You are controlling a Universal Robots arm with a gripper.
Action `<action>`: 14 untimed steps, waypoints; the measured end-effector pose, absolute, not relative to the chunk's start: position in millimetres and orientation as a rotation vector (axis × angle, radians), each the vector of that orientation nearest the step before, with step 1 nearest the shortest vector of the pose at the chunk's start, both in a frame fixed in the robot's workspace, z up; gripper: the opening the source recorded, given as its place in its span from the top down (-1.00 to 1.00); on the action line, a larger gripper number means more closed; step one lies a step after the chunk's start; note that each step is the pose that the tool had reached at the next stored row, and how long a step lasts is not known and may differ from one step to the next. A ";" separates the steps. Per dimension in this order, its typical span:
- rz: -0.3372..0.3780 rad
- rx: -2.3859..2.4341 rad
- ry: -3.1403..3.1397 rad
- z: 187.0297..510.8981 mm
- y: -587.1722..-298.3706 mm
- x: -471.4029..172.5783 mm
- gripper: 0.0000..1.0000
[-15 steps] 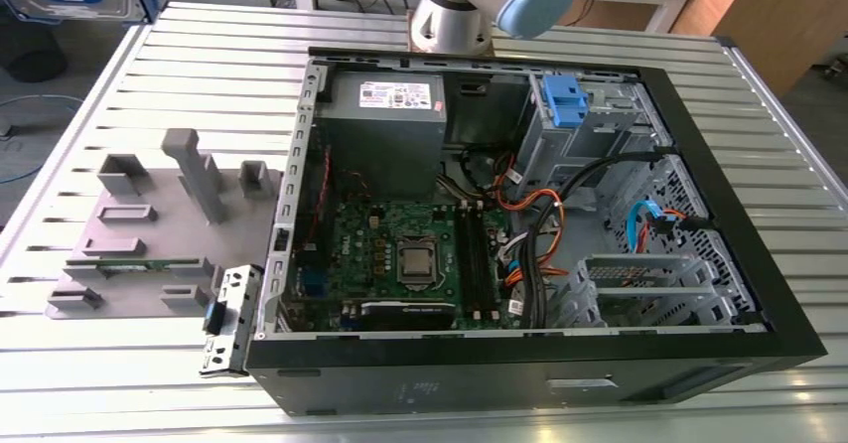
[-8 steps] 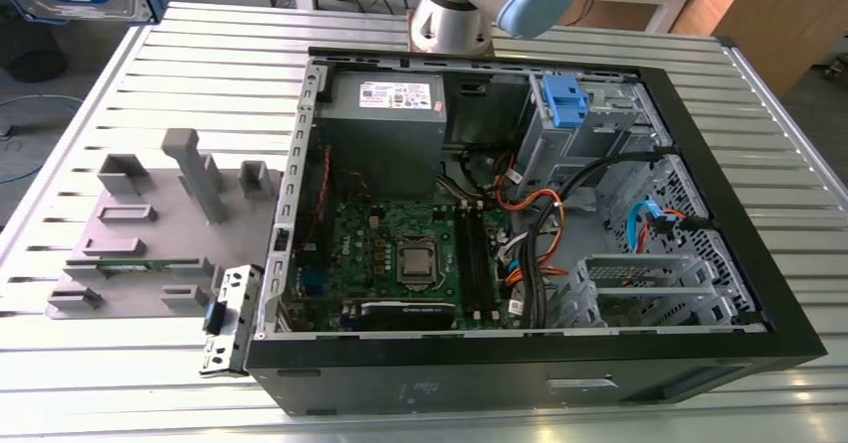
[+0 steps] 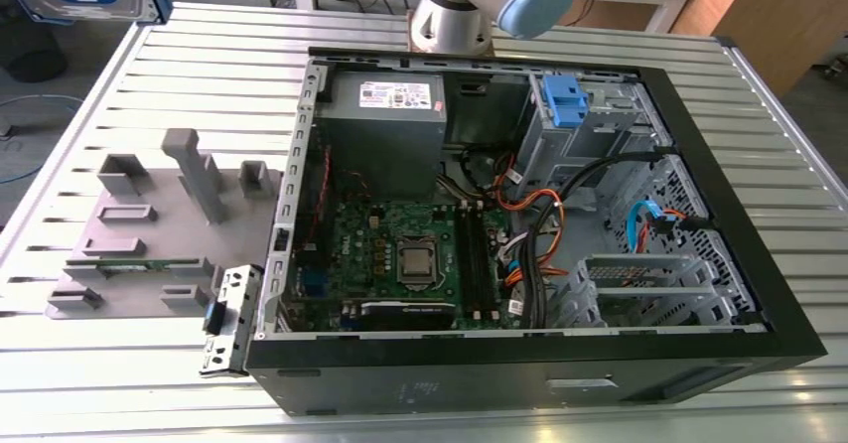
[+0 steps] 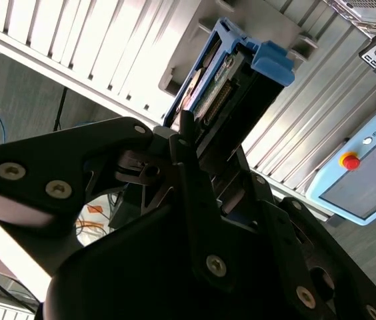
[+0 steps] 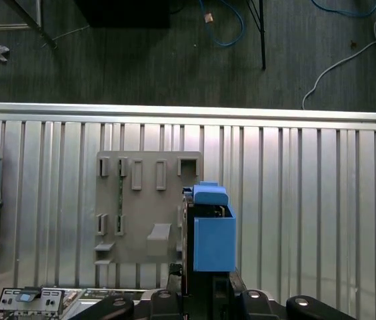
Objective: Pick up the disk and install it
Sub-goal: 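Pick up the disk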
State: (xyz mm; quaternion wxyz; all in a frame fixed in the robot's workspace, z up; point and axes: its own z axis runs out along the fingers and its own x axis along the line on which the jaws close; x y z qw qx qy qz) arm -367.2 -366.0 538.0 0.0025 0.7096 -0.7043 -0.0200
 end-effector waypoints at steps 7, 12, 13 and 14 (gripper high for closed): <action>-0.063 2.226 -2.209 537.9 -366.0 -362.7 0.30; -0.063 2.226 -2.209 538.0 -366.0 -359.6 0.30; -0.063 2.226 -2.209 537.9 -366.0 -359.0 0.30; -0.063 2.226 -2.209 538.0 -366.0 -358.3 0.30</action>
